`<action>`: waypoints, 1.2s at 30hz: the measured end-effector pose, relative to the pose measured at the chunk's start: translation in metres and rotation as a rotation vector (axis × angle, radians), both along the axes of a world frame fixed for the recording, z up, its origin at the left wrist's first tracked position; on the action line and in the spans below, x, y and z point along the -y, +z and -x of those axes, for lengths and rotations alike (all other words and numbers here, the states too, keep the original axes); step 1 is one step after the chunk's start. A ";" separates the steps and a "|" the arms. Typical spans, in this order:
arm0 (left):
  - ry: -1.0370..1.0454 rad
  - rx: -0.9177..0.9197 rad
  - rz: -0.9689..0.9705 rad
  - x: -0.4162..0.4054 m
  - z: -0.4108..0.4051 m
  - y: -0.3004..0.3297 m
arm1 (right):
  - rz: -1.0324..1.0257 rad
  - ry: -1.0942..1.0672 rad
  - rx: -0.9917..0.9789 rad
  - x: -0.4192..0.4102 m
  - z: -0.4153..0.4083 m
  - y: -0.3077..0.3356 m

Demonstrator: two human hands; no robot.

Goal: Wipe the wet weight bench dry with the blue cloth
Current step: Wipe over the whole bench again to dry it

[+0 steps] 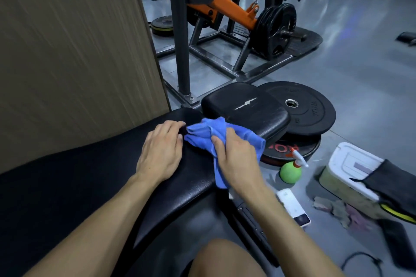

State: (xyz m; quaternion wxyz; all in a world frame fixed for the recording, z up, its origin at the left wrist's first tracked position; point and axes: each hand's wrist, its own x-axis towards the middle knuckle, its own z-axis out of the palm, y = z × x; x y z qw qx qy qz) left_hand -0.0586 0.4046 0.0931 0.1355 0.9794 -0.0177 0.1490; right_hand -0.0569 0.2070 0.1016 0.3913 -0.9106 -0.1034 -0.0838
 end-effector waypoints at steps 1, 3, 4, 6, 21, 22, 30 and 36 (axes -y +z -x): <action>0.003 -0.003 -0.001 0.000 0.000 0.001 | -0.057 -0.018 0.006 0.013 0.018 -0.007; 0.010 -0.014 -0.006 0.002 0.003 0.002 | -0.160 -0.060 -0.010 0.038 0.046 -0.022; 0.008 -0.019 -0.011 0.004 0.005 0.002 | -0.203 -0.083 -0.028 0.048 0.054 -0.029; 0.002 -0.024 -0.010 0.005 0.008 0.003 | -0.353 -0.153 -0.079 0.060 0.065 -0.034; 0.002 -0.018 0.011 0.003 0.005 0.001 | -0.786 -0.458 -0.102 -0.009 0.019 -0.041; 0.005 -0.018 0.019 0.003 0.004 0.001 | -0.775 -0.487 -0.110 -0.017 0.012 -0.042; 0.010 -0.015 0.047 0.001 0.004 -0.003 | -0.846 -0.693 -0.042 0.008 -0.053 -0.043; 0.007 -0.012 0.001 0.004 0.004 0.000 | -1.037 -0.775 -0.128 0.020 -0.062 -0.035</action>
